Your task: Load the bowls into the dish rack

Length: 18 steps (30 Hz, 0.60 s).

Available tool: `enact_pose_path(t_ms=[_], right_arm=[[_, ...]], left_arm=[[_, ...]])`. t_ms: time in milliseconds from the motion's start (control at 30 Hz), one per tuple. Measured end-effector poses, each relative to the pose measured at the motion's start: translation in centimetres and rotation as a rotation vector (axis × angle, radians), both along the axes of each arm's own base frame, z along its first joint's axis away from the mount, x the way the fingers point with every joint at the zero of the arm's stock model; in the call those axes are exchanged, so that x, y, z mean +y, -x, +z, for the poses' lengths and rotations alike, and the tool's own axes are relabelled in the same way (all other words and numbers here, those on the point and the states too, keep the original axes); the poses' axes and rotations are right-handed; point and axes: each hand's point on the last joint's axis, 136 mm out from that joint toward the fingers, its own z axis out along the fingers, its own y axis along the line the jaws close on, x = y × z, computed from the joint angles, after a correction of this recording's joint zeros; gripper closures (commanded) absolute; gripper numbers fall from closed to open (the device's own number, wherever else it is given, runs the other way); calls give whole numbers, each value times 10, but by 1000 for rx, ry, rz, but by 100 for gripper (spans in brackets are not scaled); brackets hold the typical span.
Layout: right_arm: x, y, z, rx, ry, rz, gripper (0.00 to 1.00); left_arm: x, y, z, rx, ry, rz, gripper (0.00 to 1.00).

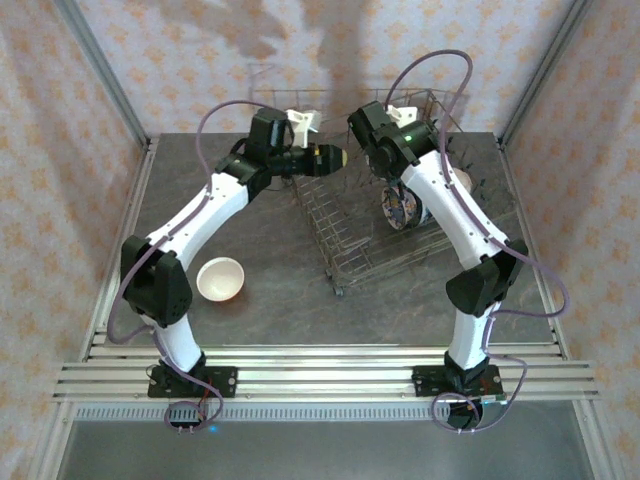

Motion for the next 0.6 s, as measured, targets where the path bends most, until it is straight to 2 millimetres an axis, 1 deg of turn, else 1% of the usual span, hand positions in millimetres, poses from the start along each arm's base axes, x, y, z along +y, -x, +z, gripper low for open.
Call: enact_pose_path(t_ms=[100, 167, 433, 600], right_arm=[[6, -1, -1, 10, -19, 32, 100], [10, -1, -3, 23, -32, 50, 100], [21, 2, -10, 69, -77, 108, 100], [26, 3, -13, 84, -98, 127, 100]], left_arm=[[-16, 1, -7, -3, -11, -33, 39], [-21, -4, -12, 0, -18, -41, 39], [-31, -24, -33, 25, -27, -41, 39], [-33, -27, -45, 52, -33, -38, 46]])
